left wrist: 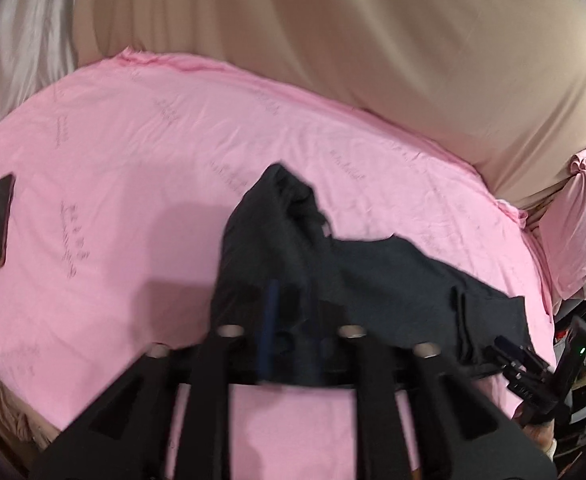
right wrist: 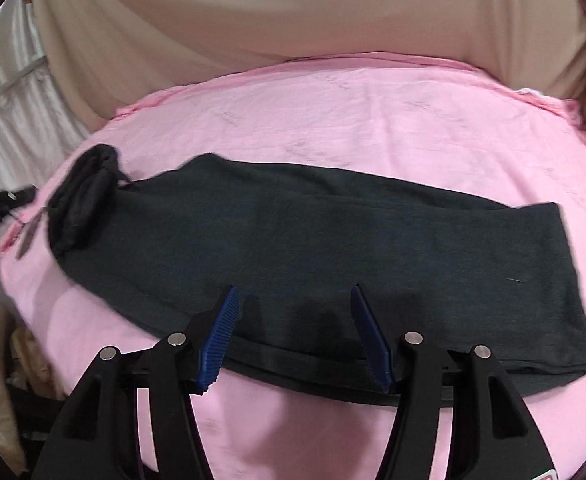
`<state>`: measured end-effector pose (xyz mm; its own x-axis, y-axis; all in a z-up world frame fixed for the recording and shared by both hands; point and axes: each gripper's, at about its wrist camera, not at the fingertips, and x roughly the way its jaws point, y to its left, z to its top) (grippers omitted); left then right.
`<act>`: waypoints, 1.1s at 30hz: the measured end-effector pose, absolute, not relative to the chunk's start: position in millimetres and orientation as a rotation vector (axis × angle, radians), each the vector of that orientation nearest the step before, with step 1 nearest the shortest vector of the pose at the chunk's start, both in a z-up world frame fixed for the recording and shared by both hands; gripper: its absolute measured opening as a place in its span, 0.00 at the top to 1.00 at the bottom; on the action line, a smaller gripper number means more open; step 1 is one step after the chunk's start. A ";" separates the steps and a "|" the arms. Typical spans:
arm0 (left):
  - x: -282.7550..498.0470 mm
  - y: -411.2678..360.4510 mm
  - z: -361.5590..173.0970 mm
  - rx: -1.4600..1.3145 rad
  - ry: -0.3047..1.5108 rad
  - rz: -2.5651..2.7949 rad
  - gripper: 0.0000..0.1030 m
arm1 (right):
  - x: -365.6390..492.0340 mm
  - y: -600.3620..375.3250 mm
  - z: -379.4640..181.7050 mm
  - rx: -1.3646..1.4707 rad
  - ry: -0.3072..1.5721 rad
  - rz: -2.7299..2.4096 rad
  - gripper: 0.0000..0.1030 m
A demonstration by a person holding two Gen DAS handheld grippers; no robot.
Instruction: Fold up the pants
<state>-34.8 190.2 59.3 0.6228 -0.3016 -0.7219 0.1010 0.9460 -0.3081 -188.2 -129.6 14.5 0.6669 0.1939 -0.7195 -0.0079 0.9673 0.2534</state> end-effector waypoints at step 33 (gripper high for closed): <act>-81.9 252.7 77.8 -0.324 0.689 -0.239 0.12 | -115.4 -63.1 137.9 0.489 0.596 0.583 0.91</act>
